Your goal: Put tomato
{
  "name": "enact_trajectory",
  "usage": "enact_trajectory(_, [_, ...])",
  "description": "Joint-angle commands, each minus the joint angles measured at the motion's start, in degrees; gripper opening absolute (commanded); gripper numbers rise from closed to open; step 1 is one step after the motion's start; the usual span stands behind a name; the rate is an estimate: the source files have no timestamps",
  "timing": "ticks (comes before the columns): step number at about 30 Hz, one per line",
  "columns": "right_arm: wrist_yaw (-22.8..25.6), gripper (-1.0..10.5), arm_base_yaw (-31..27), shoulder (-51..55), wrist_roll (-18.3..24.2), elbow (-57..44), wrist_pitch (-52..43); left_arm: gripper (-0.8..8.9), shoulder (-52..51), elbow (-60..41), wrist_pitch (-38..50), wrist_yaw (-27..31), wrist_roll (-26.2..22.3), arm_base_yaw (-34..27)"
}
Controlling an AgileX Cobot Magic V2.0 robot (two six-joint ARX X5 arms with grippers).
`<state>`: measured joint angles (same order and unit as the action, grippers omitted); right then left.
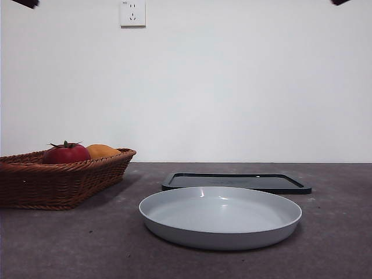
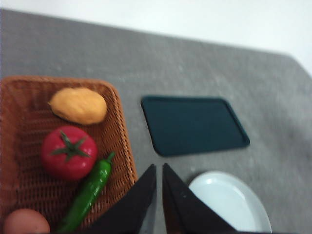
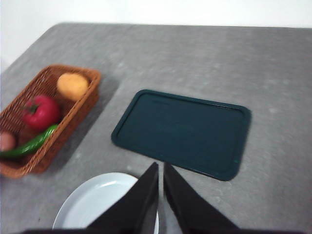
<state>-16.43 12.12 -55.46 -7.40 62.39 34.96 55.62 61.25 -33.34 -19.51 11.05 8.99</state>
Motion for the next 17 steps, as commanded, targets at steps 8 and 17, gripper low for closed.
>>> enact_trajectory(8, [-0.11,0.1,4.37,-2.78,5.29,2.99,1.29,0.21,4.74,3.78,-3.06,-0.31,-3.96,4.55])
enact_trajectory(17, [-0.07,5.9,4.35,-2.78,5.25,2.99,1.07,7.87,4.74,3.78,-1.22,-0.28,-3.96,4.52])
